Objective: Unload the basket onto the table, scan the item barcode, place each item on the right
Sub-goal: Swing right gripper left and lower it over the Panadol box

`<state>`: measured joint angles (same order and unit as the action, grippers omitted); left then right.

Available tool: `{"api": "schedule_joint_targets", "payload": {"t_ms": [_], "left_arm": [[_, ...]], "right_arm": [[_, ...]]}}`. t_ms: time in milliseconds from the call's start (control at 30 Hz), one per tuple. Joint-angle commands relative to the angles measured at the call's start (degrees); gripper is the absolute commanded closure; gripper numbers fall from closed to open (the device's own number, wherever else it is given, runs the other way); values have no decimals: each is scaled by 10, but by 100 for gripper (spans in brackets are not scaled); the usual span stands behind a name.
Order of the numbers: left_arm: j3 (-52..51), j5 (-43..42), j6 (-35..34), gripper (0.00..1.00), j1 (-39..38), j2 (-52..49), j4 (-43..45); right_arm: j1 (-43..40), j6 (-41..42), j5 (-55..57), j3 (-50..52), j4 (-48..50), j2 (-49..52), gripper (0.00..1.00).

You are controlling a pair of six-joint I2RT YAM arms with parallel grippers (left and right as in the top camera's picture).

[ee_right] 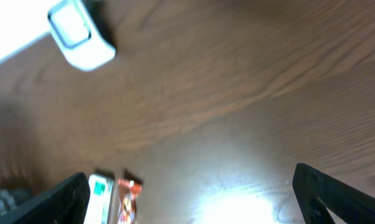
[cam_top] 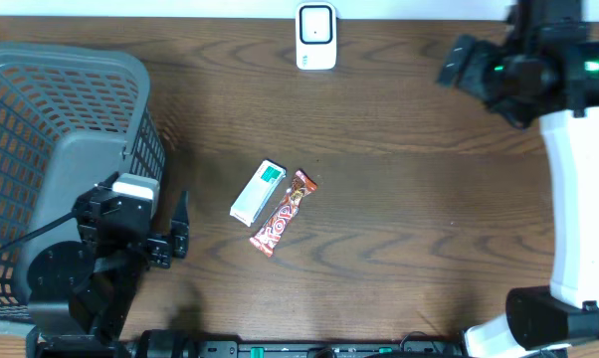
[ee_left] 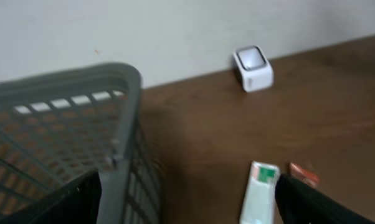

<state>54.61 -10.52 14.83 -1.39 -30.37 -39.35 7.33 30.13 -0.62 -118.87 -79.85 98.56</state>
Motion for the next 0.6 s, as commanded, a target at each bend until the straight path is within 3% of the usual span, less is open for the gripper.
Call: {"api": "schedule_joint_targets", "payload": {"t_ms": [0, 200, 567], "left_arm": [[0, -46, -14, 13, 0, 0, -14], [-5, -126, 32, 13, 0, 0, -20], [-46, -176, 31, 13, 0, 0, -39]], "right_arm": [[35, 5, -2, 2, -6, 35, 1], [82, 7, -12, 2, -7, 97, 1], [166, 6, -73, 2, 17, 200, 1]]}}
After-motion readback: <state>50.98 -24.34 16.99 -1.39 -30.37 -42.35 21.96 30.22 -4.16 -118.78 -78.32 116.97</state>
